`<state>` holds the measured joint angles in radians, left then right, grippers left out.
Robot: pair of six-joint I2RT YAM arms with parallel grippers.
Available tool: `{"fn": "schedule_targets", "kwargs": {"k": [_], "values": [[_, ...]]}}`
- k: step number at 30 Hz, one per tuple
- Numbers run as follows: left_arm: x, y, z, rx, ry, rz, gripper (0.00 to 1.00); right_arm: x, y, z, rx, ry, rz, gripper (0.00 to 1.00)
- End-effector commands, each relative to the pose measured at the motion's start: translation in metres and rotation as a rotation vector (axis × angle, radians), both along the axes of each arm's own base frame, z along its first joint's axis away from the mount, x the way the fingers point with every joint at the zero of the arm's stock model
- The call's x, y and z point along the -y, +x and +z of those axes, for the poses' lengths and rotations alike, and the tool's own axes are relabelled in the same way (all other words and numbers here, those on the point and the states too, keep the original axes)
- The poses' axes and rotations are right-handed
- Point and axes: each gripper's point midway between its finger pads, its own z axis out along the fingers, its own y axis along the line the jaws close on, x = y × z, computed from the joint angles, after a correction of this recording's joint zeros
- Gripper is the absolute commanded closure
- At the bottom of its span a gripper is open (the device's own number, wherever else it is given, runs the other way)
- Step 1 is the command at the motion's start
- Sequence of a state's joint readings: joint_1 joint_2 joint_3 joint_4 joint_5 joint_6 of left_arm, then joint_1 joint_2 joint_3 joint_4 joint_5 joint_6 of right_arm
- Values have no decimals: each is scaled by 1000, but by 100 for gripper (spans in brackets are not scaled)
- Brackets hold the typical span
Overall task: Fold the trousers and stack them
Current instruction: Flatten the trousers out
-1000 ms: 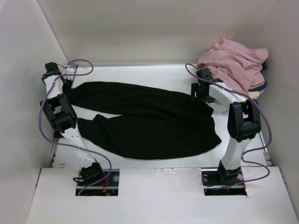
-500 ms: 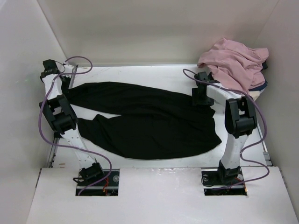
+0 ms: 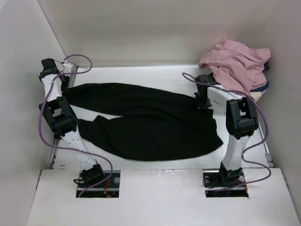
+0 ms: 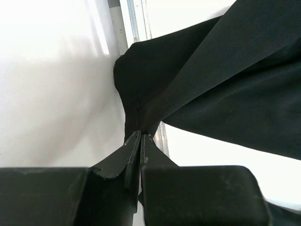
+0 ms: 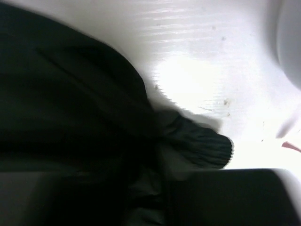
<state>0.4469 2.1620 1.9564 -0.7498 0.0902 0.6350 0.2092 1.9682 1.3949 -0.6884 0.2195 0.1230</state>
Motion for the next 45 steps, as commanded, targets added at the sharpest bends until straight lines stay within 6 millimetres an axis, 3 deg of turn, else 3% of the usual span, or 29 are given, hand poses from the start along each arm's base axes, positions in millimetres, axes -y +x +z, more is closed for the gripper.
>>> {"fn": "schedule_targets", "kwargs": {"k": [1,2,4,6,12,15,18,21,25,29,34,39,45], "values": [[-5,1,43,97,32,16,100,-5,-1,4,2,28,20,92],[-4,1,44,99,32,17,100,-5,0,7,14,27,16,99],[-4,1,47,105,32,15,100,-1,7,22,64,12,0,100],[-2,4,61,139,47,7,100,5,20,50,153,-19,-17,100],[-4,17,125,279,140,-36,100,28,61,166,484,-142,-57,100],[-3,16,163,353,188,-65,100,33,54,206,607,-168,-68,100],[-3,-6,196,412,215,-101,100,39,26,229,726,-157,-102,100],[0,-43,199,391,231,-142,100,53,-15,229,792,-145,-163,100],[4,-110,149,245,244,-219,98,58,-63,198,753,-75,-177,100],[11,-170,96,134,235,-264,98,58,-85,182,731,-43,-181,100],[5,-217,47,55,234,-239,98,61,-101,173,717,-38,-173,99],[-3,-233,20,22,237,-220,97,57,-109,155,671,-23,-150,98],[-30,-226,38,56,301,-177,97,66,-124,157,640,-49,-167,99]]}}
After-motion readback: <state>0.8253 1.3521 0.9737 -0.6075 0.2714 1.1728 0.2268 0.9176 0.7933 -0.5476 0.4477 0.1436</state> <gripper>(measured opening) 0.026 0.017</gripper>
